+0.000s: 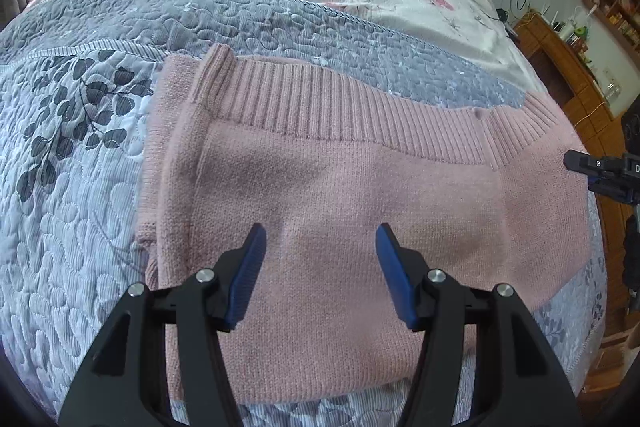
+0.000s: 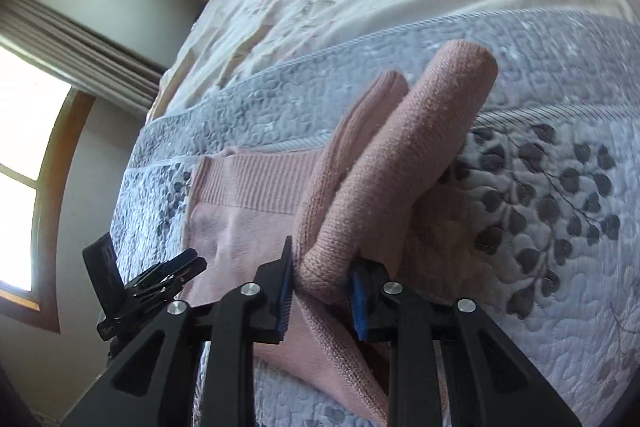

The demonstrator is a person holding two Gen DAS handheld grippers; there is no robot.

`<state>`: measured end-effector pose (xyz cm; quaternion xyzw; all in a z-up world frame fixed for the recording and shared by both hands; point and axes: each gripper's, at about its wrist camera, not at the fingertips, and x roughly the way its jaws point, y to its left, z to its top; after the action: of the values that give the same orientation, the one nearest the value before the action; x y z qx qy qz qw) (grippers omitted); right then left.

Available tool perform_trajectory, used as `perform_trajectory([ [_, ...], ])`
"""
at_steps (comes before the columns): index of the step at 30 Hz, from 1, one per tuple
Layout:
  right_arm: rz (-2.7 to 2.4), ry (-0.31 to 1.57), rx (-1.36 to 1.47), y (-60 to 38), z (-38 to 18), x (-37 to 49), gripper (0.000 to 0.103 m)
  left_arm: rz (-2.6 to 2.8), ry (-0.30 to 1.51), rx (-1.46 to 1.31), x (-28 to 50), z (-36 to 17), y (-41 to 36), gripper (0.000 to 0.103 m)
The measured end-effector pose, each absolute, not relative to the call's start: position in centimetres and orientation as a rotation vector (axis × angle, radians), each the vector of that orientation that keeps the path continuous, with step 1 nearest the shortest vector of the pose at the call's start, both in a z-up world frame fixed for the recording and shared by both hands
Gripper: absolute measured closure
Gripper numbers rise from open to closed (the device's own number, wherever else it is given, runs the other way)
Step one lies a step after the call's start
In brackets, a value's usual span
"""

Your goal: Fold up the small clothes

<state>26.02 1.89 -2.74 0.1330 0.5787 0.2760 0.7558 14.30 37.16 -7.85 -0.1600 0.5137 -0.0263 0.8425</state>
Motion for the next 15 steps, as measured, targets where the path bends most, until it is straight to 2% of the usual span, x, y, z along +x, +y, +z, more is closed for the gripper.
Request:
perform_trajectory([
  [7,0.597,1.346,0.116,10.0,-4.4,26.1,0.08,-0.041,1.067,-0.364,13.3,-7.2,39.0,0.046],
  [13,0.558,1.407,0.081,12.3,-8.0,26.2,0.079,-0.047,1.06,-0.416,12.7,-7.1,40.0,0.046],
  [15,0.566,1.415,0.085,12.5,-8.6,26.2,0.076,-0.053,1.055,-0.437,12.8,-6.9,40.1,0.046],
])
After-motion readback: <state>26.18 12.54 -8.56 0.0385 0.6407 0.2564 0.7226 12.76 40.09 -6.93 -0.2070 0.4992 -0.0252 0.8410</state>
